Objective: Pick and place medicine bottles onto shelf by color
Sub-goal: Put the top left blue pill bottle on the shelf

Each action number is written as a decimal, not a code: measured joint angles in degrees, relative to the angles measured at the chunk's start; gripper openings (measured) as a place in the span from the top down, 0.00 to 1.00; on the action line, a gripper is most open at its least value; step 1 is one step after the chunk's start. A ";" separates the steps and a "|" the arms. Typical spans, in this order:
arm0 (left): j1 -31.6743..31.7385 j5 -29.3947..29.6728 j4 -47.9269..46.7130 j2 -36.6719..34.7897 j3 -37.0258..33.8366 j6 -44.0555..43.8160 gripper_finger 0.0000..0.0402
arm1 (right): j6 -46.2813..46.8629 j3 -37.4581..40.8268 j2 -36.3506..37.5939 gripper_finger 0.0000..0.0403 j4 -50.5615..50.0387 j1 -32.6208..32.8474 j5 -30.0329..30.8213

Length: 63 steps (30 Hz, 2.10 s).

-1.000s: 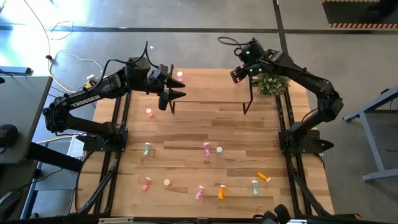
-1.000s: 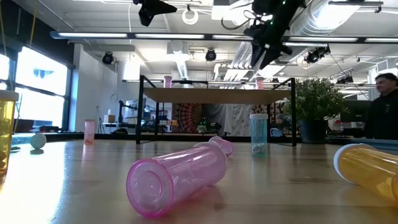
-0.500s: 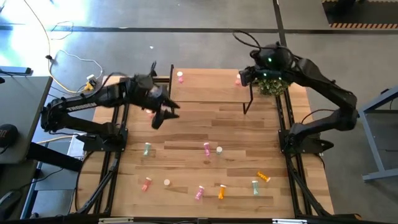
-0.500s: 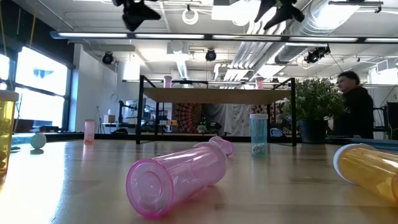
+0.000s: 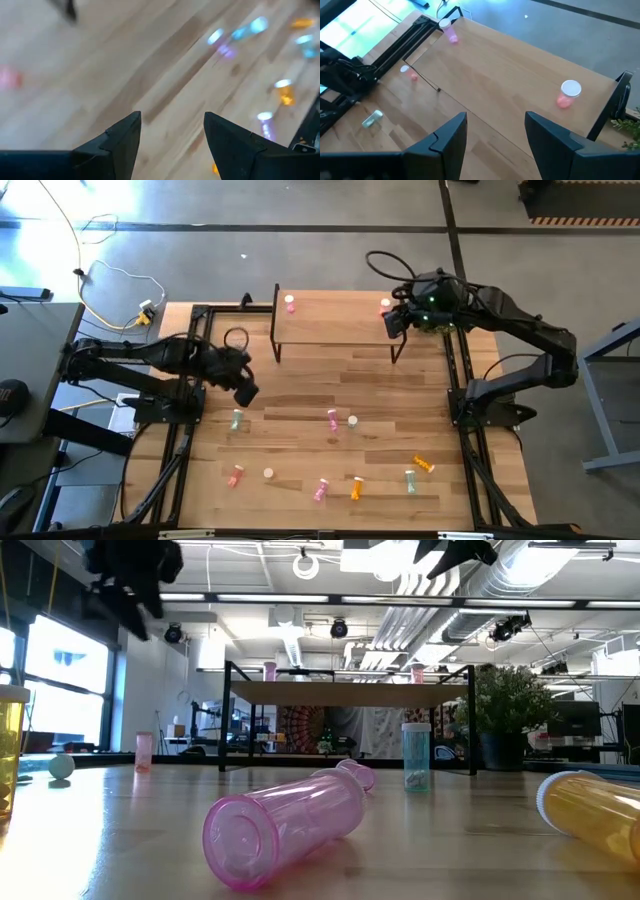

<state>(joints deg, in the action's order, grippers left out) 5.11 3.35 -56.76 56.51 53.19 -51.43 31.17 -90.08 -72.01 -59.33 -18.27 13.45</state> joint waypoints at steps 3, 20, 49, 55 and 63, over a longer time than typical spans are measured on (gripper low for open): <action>-2.87 0.82 -4.82 1.39 0.00 -6.77 0.48 | -0.08 0.00 0.00 0.53 -0.02 0.00 -0.51; -16.72 5.28 1.61 10.27 -12.22 -34.70 0.51 | -4.73 0.00 0.00 0.53 -1.36 0.00 -4.05; -17.17 3.55 16.14 10.06 -28.70 -44.06 0.54 | -5.96 0.00 -0.02 0.53 -1.27 0.00 -4.00; -17.17 3.89 16.05 10.12 -28.76 -42.96 0.61 | -5.96 0.00 -0.02 0.53 -1.25 0.00 -4.00; -17.17 4.06 15.65 10.14 -28.82 -41.96 0.77 | -5.96 0.00 -0.04 0.53 -1.26 0.00 -3.98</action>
<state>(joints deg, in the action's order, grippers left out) -12.05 7.41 -41.10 66.65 24.37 -93.39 25.21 -90.08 -72.05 -60.59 -18.26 9.47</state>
